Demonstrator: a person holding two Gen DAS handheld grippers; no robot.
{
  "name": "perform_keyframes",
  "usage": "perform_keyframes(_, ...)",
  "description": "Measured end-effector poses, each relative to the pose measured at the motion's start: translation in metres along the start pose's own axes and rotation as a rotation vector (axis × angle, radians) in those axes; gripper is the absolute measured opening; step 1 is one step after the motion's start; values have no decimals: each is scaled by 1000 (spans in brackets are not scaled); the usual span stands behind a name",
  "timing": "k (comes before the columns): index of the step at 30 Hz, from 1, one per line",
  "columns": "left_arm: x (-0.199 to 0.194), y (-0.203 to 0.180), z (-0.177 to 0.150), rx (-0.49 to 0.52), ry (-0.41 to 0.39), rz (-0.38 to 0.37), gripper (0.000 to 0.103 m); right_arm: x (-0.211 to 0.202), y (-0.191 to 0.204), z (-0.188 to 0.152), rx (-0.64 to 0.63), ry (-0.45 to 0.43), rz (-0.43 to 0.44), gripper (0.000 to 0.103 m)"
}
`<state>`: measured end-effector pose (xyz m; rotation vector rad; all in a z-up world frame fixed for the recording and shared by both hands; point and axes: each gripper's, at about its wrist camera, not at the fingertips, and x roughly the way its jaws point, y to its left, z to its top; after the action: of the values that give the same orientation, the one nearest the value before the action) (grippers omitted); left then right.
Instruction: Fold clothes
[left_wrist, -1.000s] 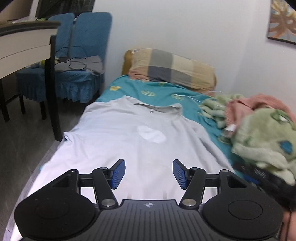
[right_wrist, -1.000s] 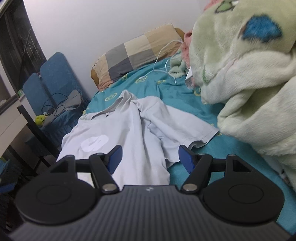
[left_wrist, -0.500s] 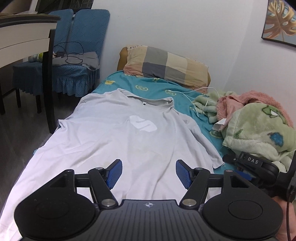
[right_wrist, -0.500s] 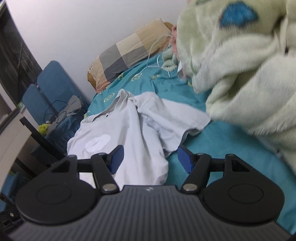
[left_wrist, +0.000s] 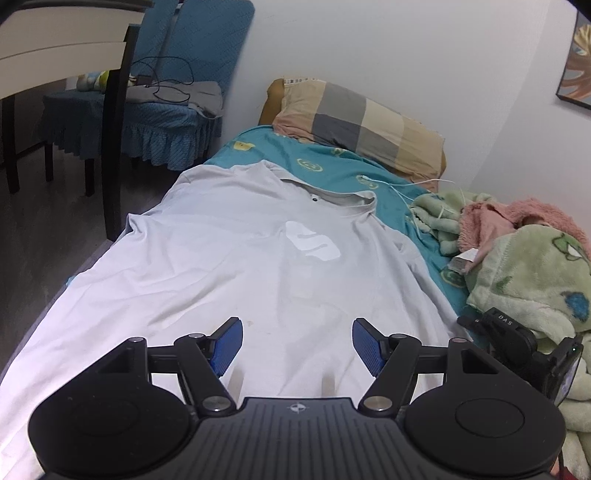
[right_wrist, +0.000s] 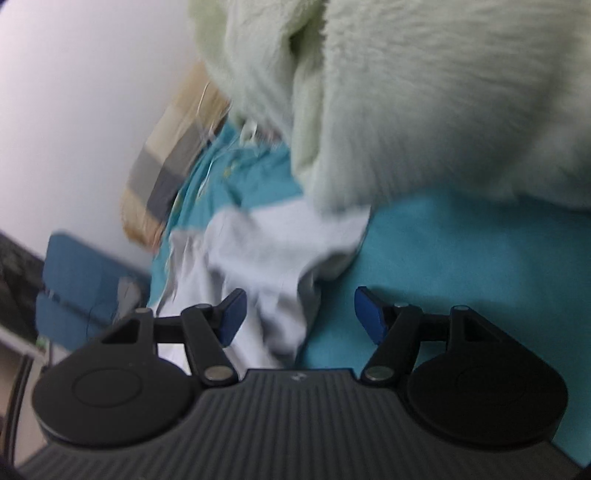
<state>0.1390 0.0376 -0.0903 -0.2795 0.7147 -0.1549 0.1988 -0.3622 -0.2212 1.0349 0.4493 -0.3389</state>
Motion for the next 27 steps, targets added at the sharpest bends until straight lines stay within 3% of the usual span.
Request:
perform_keyframes(6, 28, 16, 1, -78, 57, -18, 68, 30, -4, 7, -13, -168, -112, 66)
perform_keyframes(10, 44, 18, 0, -82, 83, -18, 68, 49, -2, 15, -9, -186, -140, 62)
perform_keyframes(15, 51, 16, 1, -85, 79, -29, 68, 73, 23, 21, -146, -120, -158, 7)
perform_keyframes(19, 43, 15, 2, -70, 48, -27, 68, 73, 63, 19, -316, -117, -154, 5)
perform_keyframes(27, 25, 16, 12, -83, -15, -31, 68, 43, 159, 56, -581, -230, -134, 5)
